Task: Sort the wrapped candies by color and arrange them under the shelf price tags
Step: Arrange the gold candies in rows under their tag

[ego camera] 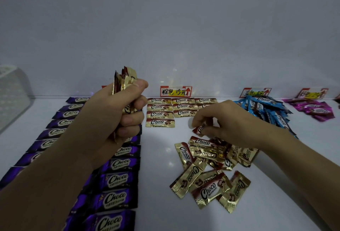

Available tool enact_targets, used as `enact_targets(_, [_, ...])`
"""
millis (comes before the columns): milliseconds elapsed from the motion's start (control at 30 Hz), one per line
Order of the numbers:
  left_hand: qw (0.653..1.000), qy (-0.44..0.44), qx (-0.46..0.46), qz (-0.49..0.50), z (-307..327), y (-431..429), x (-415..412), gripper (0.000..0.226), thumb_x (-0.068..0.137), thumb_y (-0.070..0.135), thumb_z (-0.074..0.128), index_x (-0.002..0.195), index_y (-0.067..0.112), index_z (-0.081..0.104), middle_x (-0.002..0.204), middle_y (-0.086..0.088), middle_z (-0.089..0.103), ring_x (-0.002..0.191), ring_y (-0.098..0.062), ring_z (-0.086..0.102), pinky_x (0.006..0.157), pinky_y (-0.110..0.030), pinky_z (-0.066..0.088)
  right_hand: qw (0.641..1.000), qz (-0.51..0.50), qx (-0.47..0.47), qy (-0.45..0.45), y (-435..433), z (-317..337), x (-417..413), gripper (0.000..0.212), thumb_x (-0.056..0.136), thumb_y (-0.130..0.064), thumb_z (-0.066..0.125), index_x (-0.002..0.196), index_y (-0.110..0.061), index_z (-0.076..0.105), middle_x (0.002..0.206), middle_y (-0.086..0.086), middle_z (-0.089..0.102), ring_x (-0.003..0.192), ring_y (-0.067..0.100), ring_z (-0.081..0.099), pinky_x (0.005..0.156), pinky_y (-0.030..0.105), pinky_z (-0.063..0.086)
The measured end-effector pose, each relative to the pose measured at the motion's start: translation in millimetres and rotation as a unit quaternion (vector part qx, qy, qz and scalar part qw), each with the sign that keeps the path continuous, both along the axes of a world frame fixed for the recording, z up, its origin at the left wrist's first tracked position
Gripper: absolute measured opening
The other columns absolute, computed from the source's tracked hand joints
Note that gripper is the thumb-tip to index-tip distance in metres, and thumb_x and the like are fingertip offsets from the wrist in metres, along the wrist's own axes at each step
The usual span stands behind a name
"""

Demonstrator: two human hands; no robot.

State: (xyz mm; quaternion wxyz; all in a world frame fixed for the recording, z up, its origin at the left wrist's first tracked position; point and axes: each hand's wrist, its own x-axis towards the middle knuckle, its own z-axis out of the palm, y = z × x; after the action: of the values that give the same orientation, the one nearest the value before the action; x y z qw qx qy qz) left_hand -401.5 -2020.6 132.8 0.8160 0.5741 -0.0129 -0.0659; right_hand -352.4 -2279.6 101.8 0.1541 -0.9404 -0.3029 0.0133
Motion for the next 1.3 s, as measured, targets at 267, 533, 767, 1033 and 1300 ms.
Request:
enact_targets(267, [1.0, -0.002, 0.012, -0.001, -1, -3, -1, 0.03, 0.085, 0.031, 0.061, 0.11, 0.015, 0.054, 0.065, 0.002, 0.045, 0.04, -0.005, 0.027, 0.031, -0.015, 0.022, 0.992, -0.016, 0.103, -0.071, 9, -26, 8, 0.012, 0.085, -0.038, 0.074, 0.093, -0.029, 0.076, 0.092, -0.02, 0.07, 0.087, -0.001, 0.062, 0.07, 0.01, 0.047])
enact_targets(533, [1.0, -0.009, 0.013, -0.003, -1, -3, -1, 0.032, 0.083, 0.031, 0.062, 0.109, 0.015, 0.052, 0.065, 0.002, 0.045, 0.039, -0.005, 0.028, 0.031, -0.016, 0.023, 0.996, -0.039, 0.064, -0.055, -5, -22, 3, 0.013, 0.087, -0.029, 0.076, 0.099, -0.032, 0.079, 0.092, -0.023, 0.068, 0.082, -0.003, 0.059, 0.067, 0.006, 0.041])
enact_targets(767, [1.0, 0.024, -0.002, -0.016, -5, 3, 8, 0.039, 0.076, 0.036, 0.067, 0.106, 0.012, 0.06, 0.065, 0.002, 0.046, 0.039, -0.006, 0.029, 0.031, -0.014, 0.022, 0.992, -0.051, 0.067, -0.092, 14, -27, 7, 0.012, 0.09, -0.025, 0.074, 0.1, -0.026, 0.08, 0.093, -0.013, 0.073, 0.072, -0.009, 0.052, 0.066, 0.001, 0.037])
enact_targets(1033, [0.995, 0.081, 0.027, -0.05, 1, 0, 20, 0.022, 0.082, 0.027, 0.051, 0.097, 0.012, 0.057, 0.055, -0.002, 0.044, 0.028, -0.008, 0.028, 0.033, -0.011, 0.024, 0.992, -0.048, 0.072, -0.091, 16, -29, 9, 0.012, 0.091, -0.024, 0.073, 0.1, -0.024, 0.08, 0.092, -0.014, 0.072, 0.074, -0.01, 0.052, 0.072, 0.0, 0.038])
enact_targets(1300, [0.995, 0.088, 0.035, -0.044, 4, -1, 21, 0.023, 0.101, 0.022, 0.036, 0.096, 0.011, 0.056, 0.054, -0.003, 0.043, 0.028, -0.009, 0.028, 0.031, -0.012, 0.026, 0.992, -0.001, 0.082, -0.094, 26, -26, 2, 0.023, 0.1, -0.033, 0.058, 0.112, -0.026, 0.075, 0.101, -0.017, 0.066, 0.093, -0.002, 0.054, 0.079, 0.013, 0.038])
